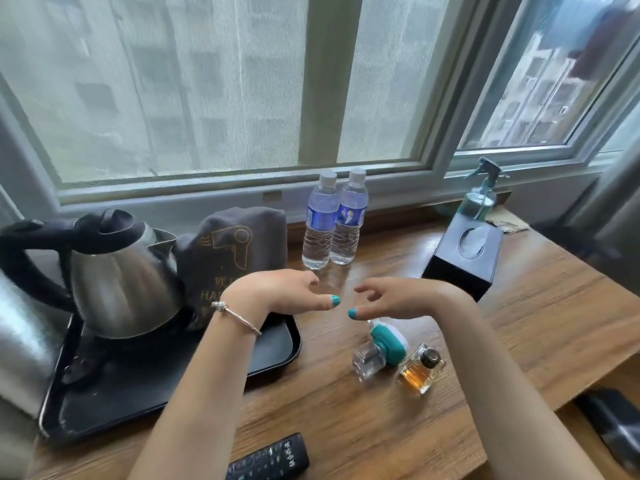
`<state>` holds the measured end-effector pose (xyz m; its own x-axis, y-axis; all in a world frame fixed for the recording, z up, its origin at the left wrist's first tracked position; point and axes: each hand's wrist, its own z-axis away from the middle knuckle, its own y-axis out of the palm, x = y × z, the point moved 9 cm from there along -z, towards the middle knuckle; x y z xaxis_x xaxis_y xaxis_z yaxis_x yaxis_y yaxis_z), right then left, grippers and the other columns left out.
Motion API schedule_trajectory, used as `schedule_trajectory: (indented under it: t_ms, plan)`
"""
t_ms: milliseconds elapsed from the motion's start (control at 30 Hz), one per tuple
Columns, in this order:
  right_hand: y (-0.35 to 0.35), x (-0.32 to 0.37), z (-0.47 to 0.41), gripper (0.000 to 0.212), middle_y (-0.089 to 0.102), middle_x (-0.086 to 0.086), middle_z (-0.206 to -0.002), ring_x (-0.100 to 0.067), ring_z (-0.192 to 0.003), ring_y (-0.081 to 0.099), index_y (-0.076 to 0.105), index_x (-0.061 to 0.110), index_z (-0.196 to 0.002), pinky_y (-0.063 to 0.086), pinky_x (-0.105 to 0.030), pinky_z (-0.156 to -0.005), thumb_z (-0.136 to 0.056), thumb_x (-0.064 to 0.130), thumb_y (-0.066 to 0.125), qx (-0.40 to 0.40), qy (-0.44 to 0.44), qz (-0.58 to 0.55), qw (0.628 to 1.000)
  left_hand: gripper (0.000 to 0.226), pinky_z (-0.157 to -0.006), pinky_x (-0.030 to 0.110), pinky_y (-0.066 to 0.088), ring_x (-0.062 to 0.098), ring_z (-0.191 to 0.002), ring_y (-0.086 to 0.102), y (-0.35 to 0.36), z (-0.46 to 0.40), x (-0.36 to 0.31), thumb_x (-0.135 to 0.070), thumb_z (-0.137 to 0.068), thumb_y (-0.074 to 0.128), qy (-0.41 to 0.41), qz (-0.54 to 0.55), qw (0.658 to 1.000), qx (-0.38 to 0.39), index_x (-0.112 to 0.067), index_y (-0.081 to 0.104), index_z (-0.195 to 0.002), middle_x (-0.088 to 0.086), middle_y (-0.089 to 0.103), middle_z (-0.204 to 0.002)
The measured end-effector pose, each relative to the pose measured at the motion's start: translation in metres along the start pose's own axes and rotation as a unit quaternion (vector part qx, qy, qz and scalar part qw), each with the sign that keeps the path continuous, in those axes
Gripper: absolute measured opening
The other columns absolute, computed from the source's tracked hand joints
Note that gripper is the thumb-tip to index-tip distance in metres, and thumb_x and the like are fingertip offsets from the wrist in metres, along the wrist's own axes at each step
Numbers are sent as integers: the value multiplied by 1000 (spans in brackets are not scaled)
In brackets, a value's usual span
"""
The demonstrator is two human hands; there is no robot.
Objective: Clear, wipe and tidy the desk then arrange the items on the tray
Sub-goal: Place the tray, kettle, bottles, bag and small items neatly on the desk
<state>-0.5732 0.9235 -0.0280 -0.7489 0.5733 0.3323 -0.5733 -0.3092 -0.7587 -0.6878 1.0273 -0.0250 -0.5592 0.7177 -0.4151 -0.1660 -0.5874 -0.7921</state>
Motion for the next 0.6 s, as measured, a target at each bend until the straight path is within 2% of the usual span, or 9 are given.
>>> schedule_trajectory:
  t_ms: [67,133,200,267,333,400,467,533,600]
  plan:
    - [-22,-6,-6,77,42,-1,-150,-18,-133,44,32,29,-150,35,-31,-108,-86,58,63,-16,-7,-12,1000,78,-96,21,27,15,-135,39,-12,-10,-7,-66,-90,43,-6,5,1000,-8,-20,28,-151,-2,38,-151]
    - [-48,-11,-16,78,43,-2,-150,-18,-133,44,33,27,-150,35,-33,-110,-85,56,65,-38,-24,-22,999,76,-97,21,29,14,-133,41,-28,-20,-13,-64,-90,46,-14,14,1000,-25,-19,30,-150,-2,41,-150]
    - [-78,-15,-29,78,45,0,-147,-15,-129,47,34,27,-150,39,-27,-101,-84,56,65,-63,-47,-9,997,74,-98,22,32,14,-129,45,-49,-29,-19,-63,-90,48,-25,16,999,-43,-19,33,-149,-1,44,-147]
    - [-110,-17,-43,78,47,5,-145,-11,-124,49,33,31,-148,38,-22,-88,-83,58,66,-97,-73,-8,993,68,-91,22,34,13,-117,50,-74,-41,-22,-63,-89,49,-34,16,996,-76,-22,41,-143,-2,50,-141]
    - [-143,-18,-62,87,44,3,-149,-14,-127,48,25,30,-152,36,-22,-88,-82,56,69,-145,-102,-39,983,67,-87,24,36,14,-111,51,-101,-53,-21,-64,-86,53,-58,22,990,-130,-22,45,-138,-1,52,-139]
    - [-170,-17,-81,98,38,-5,-153,-21,-135,41,10,31,-155,34,-26,-96,-82,51,72,-197,-141,-69,968,83,-98,29,35,19,-129,43,-127,-66,-17,-58,-82,63,-76,52,971,-221,-21,29,-148,4,40,-149]
    - [-182,-11,-99,102,36,-7,-153,-22,-137,39,7,38,-154,33,-27,-100,-80,43,77,-225,-200,-100,948,99,-110,34,30,21,-139,32,-141,-80,-18,-43,-77,75,-45,117,940,-317,-30,13,-153,6,26,-154]
    - [-178,-7,-115,102,39,-7,-148,-21,-134,41,13,44,-151,37,-30,-106,-75,37,82,-224,-256,-139,930,100,-114,36,29,20,-139,30,-141,-97,-20,-30,-73,82,-2,146,919,-367,-35,18,-150,3,25,-152]
    - [-166,-7,-129,101,44,-5,-139,-18,-127,46,17,49,-146,41,-32,-104,-72,34,84,-225,-294,-169,913,94,-114,28,27,15,-139,30,-129,-115,-18,-21,-72,83,29,153,912,-380,-40,25,-144,-3,29,-150]
